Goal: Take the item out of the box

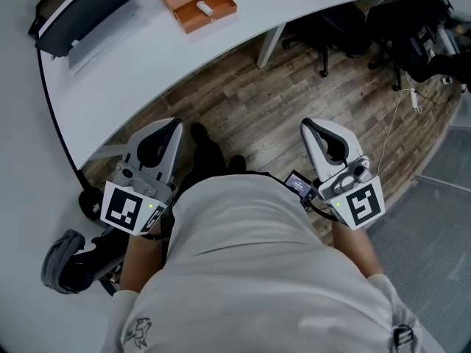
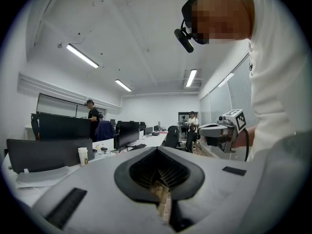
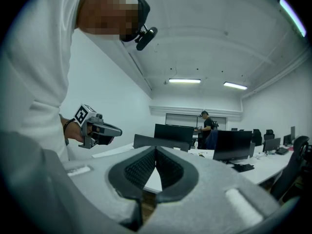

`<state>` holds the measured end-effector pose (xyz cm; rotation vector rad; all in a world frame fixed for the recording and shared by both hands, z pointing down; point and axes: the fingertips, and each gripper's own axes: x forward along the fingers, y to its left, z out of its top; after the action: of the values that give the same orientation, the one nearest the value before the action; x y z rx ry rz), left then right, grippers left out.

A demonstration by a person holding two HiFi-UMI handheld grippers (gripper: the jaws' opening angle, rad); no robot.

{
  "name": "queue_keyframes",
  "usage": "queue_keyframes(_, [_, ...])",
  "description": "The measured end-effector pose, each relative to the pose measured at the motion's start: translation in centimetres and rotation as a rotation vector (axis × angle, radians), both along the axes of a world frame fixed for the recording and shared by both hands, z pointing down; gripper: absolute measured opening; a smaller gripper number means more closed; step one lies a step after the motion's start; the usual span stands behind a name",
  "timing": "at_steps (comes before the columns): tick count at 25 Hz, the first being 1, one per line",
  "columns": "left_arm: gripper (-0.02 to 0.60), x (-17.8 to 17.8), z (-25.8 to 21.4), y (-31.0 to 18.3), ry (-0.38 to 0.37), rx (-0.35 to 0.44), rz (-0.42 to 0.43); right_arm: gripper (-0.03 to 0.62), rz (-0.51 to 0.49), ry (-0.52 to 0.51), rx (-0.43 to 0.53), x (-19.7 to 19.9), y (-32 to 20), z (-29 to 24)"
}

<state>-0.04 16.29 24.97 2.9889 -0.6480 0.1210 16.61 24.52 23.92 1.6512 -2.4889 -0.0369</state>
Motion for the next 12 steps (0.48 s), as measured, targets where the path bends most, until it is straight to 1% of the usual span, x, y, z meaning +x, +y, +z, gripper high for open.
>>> queue_keyframes(4, [-0.003, 0.8, -0.1, -2.0, 0.003, 0.001, 0.018, 0.003, 0.011, 0.0, 0.0, 0.4, -1.9, -0.1])
queue_keyframes(8, [-0.003, 0.6, 0.0, -4.4, 0.007, -0.002, 0.022, 0.003, 0.022, -0.002, 0.004, 0.3, -4.0, -0.2])
queue_keyframes(12, [-0.003, 0.1, 0.6, -7.9, 0.012, -0.016, 0.027, 0.003, 0.025, 0.001, -0.011, -0.4, -8.0, 0.2])
